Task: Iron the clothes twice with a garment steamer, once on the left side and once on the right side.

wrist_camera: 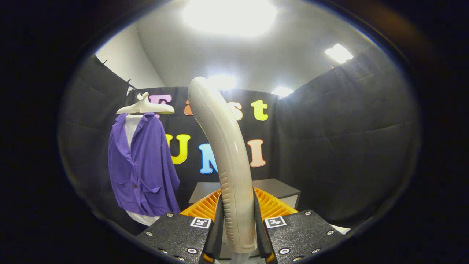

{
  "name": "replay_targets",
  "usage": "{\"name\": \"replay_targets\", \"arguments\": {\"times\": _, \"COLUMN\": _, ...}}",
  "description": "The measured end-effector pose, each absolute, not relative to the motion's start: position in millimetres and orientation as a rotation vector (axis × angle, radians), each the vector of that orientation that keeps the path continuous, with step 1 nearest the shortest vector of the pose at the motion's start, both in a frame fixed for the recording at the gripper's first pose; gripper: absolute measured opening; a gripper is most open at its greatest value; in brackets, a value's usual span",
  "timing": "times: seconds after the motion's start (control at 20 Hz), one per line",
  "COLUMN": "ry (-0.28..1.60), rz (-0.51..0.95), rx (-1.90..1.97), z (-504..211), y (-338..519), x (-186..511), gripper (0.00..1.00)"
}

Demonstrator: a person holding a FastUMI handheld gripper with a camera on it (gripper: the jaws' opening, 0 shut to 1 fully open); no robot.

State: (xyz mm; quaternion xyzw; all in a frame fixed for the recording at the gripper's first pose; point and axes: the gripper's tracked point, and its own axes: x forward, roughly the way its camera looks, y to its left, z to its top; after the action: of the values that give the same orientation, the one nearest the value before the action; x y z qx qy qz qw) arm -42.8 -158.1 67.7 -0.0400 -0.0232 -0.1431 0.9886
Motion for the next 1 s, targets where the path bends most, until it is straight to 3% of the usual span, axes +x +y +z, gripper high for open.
{"name": "replay_targets", "arguments": {"times": 0.4, "ry": -0.036, "rz": -0.392, "rx": -0.140, "z": 68, "y": -162, "x": -48, "gripper": 0.38}}
{"name": "replay_targets", "arguments": {"times": 1.0, "ry": -0.007, "rz": -0.367, "rx": -0.170, "z": 61, "y": -103, "x": -15, "gripper": 0.39}}
